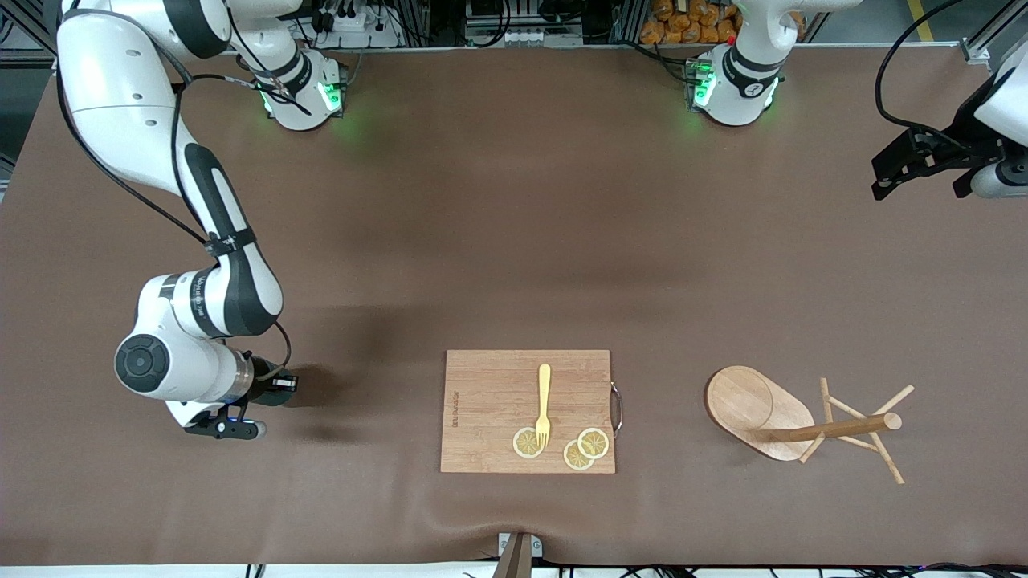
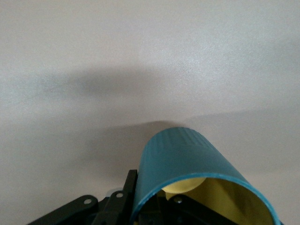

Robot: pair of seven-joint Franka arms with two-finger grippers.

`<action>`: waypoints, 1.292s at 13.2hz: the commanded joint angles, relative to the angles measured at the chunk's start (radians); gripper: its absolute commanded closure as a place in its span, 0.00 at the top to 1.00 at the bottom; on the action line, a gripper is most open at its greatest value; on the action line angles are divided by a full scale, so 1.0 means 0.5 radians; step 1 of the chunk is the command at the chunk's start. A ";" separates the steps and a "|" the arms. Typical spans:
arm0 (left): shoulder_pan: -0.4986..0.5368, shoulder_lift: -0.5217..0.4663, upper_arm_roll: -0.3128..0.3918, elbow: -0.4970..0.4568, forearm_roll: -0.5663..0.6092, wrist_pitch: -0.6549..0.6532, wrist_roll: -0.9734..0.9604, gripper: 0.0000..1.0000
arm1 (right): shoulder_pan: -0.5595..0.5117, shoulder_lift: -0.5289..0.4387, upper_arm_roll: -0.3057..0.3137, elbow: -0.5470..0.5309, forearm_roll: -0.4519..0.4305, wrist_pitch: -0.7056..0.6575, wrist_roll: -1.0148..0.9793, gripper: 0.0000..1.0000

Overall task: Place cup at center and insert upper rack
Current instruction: 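Carry the teal mug with the right gripper toward the table center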

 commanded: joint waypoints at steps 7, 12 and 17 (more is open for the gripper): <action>-0.097 0.033 -0.007 0.010 -0.012 -0.017 -0.018 1.00 | 0.401 -0.189 0.032 -0.040 -0.052 -0.129 0.073 0.00; -0.082 0.036 -0.004 0.007 -0.021 -0.014 0.001 1.00 | 0.401 -0.189 0.032 -0.034 -0.052 -0.132 0.073 0.00; -0.079 0.036 -0.004 0.007 -0.027 -0.014 0.007 1.00 | 0.324 -0.254 0.041 -0.031 -0.028 -0.141 0.033 0.00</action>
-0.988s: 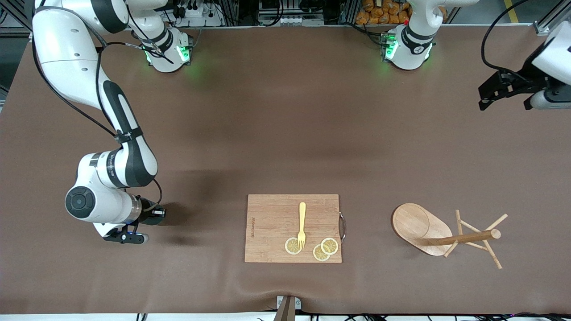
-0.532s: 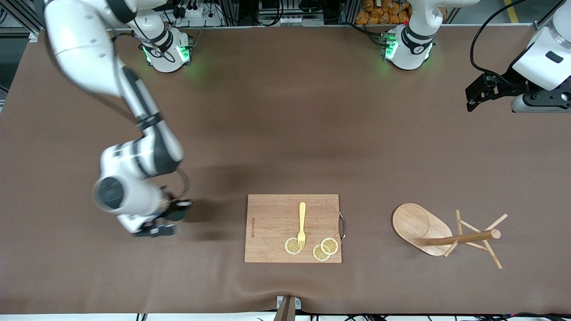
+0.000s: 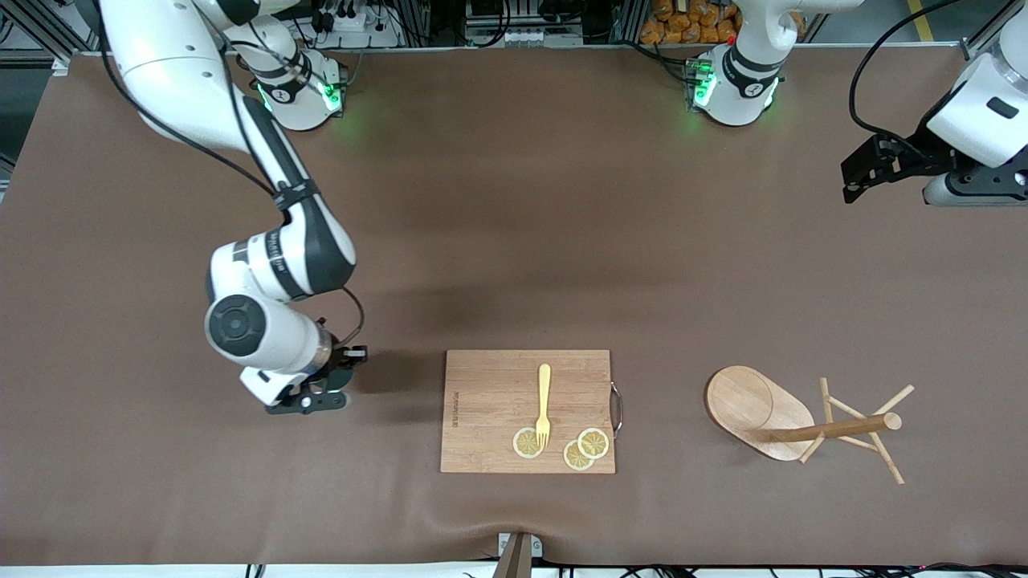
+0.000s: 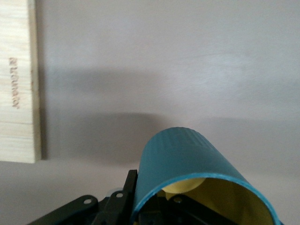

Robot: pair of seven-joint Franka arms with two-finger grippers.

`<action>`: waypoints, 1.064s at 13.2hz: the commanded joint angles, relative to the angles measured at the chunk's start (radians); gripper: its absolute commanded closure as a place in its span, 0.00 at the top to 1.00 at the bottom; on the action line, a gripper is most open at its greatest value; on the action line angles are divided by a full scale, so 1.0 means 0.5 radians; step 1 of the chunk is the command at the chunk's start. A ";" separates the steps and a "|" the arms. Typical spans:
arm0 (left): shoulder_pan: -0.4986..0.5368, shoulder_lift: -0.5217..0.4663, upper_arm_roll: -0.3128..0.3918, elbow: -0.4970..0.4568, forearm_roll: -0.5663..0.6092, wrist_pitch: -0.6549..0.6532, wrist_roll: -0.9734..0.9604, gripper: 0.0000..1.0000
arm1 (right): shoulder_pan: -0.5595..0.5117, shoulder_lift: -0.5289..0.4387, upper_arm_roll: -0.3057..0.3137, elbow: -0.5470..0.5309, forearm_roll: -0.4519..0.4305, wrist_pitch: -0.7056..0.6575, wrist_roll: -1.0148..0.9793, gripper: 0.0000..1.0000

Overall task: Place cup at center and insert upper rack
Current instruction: 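Carry the teal mug with the right gripper toward the table center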

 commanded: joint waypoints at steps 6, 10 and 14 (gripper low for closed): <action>0.019 0.038 -0.003 0.005 -0.024 0.020 0.016 1.00 | 0.193 -0.085 0.047 -0.025 0.006 -0.020 0.303 0.00; 0.022 0.035 0.000 -0.008 -0.024 0.017 0.023 1.00 | 0.494 -0.045 0.044 -0.025 -0.012 0.029 0.566 0.00; 0.050 0.032 0.003 -0.029 -0.021 0.017 0.026 1.00 | 0.770 0.013 0.044 -0.028 -0.012 0.105 0.910 0.00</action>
